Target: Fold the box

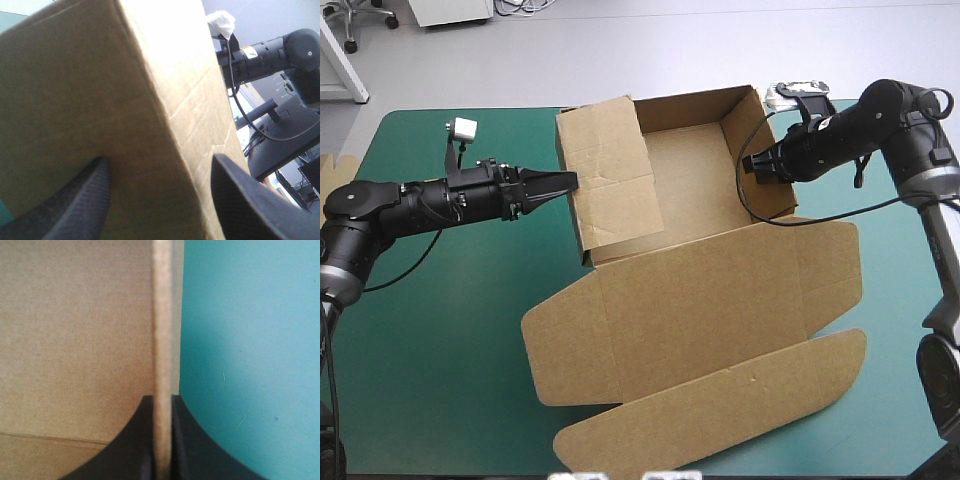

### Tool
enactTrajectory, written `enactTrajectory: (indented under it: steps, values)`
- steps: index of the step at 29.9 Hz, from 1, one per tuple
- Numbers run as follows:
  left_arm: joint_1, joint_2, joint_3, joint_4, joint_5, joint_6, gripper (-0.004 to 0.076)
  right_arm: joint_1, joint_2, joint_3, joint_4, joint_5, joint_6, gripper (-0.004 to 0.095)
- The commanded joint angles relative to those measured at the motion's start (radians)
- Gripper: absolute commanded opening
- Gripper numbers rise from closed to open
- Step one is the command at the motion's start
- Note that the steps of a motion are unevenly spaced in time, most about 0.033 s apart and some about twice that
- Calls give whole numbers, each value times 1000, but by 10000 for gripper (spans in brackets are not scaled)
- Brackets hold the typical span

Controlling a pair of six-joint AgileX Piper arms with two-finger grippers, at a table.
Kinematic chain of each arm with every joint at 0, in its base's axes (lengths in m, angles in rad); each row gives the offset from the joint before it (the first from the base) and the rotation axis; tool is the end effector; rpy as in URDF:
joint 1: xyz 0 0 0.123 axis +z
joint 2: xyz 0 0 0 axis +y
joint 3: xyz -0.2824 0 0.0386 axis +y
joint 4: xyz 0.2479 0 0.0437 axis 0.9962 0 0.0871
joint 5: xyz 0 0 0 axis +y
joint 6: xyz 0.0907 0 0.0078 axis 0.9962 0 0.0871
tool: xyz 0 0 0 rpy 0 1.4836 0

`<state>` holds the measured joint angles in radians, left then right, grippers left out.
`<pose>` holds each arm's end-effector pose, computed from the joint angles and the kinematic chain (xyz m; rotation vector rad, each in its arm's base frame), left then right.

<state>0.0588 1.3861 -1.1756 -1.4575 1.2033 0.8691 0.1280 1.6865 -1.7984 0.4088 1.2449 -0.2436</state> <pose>0.2733 -0.0685 0.3851 0.3673 1.9093 -1.3776 0.3492 0.0795 0.3983 -0.4378 2.5169 0.5066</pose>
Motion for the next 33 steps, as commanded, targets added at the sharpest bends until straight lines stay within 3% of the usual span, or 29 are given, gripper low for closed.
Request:
enactTrajectory:
  steps: [1, 11, 22, 28, 33]
  values:
    - [-35, -35, -35, -77, -17, -10, 435, 4, -42, -27, 46, -18, 14, -16]
    - [-142, -35, -125, 179, -194, -105, 434, 4, -42, -27, 32, -23, 25, -16]
    - [-313, -35, -194, 473, -414, -333, 434, 4, -42, -27, 30, -29, 42, -15]
    - [-389, -33, -202, 713, -530, -534, 433, 8, -42, -27, 28, -44, 68, -11]
    - [-413, -28, -202, 864, -582, -644, 433, 90, -42, -27, -81, -84, 110, -11]
